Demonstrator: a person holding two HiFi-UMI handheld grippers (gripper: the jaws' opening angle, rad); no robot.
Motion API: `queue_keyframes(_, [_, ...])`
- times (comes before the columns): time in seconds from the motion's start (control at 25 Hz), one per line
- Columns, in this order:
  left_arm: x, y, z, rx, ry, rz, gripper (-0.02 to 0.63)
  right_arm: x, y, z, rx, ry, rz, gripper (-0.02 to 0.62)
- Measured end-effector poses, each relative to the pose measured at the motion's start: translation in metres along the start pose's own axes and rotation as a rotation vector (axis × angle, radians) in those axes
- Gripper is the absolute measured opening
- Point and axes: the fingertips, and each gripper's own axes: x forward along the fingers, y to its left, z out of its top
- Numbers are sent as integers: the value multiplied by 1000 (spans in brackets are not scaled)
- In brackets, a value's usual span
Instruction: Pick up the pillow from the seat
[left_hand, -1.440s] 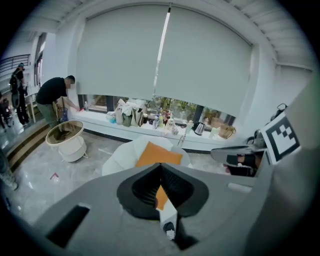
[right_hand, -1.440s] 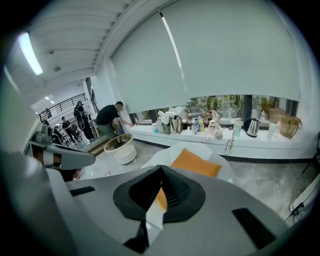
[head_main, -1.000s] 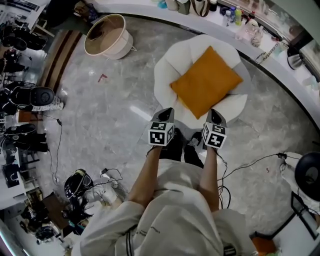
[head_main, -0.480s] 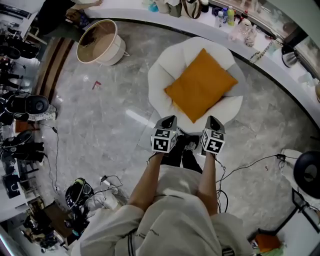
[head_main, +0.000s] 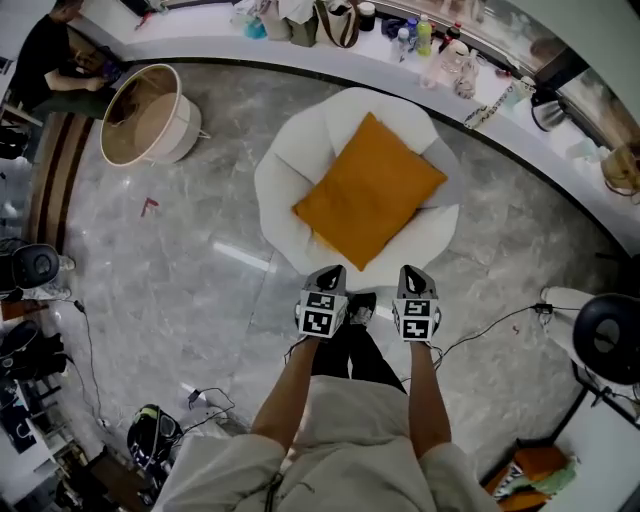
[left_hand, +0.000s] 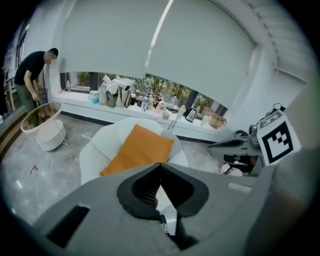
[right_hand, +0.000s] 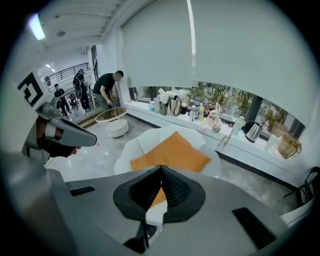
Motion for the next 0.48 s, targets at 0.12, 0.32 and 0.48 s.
queue_keyframes(0.12, [23,7,0,-20,27,-24,9,15,-11,-11,11,46,-2,8])
queue_keyframes(0.32, [57,9,17,-54,28,-83,9,40,-7,-33,32,141,51,6])
queue_keyframes(0.48, [88,17,38,1,44,-123,9,68,-14,-26,137,120,84,6])
